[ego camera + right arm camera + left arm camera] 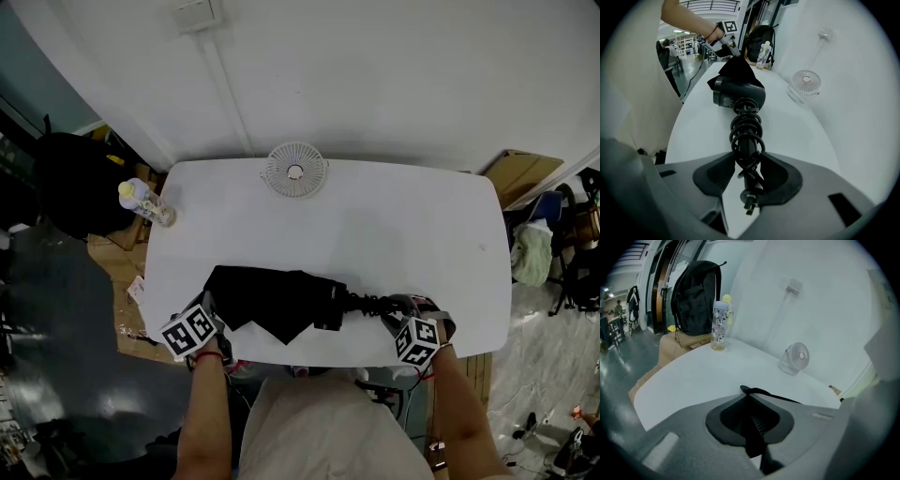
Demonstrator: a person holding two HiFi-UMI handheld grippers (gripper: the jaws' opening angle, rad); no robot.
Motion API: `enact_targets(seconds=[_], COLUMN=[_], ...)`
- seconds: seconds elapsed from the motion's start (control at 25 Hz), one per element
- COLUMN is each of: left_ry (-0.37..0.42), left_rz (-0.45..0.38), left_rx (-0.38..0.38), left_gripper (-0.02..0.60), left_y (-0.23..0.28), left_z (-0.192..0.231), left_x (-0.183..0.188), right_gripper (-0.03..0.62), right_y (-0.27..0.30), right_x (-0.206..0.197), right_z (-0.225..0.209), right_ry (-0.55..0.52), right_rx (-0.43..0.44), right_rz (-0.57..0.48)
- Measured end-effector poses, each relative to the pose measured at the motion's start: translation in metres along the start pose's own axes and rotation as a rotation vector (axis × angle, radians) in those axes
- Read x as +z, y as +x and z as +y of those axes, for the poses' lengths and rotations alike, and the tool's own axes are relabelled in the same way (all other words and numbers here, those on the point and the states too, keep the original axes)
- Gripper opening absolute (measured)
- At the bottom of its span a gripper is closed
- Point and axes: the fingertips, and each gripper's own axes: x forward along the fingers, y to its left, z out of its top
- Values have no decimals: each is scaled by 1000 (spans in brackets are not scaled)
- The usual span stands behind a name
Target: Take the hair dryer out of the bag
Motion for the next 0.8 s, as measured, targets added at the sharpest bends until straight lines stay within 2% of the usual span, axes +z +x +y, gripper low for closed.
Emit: enact_targets(seconds=[0.2,0.32,0.44,0.56,0.68,0.8], left_ry=[26,58,115,220,367,477], left_rz=[17,5,9,7,-11,-22], left_rx=[-41,-52,-77,-99,-145,-242], left_gripper=[30,147,217,249,258,259], left_y=[-1,-7,-18,-34,-48,-59], left_z=[-7,-10,-18,-33,-60,-97], left_x=[-7,-6,-6,-6,-3,-6], right_gripper=[178,177,200,241,267,275], right_y=[-3,-7,-17,-31,-44,-45], right_x=[1,2,3,10,24,38], right_z=[8,7,2,-3,-6,-5], right_ry=[76,175,256,296,306,274], right_rx=[34,54,59,63,69,91], right_rz=[-44,-76,-110,-163,-228,-253])
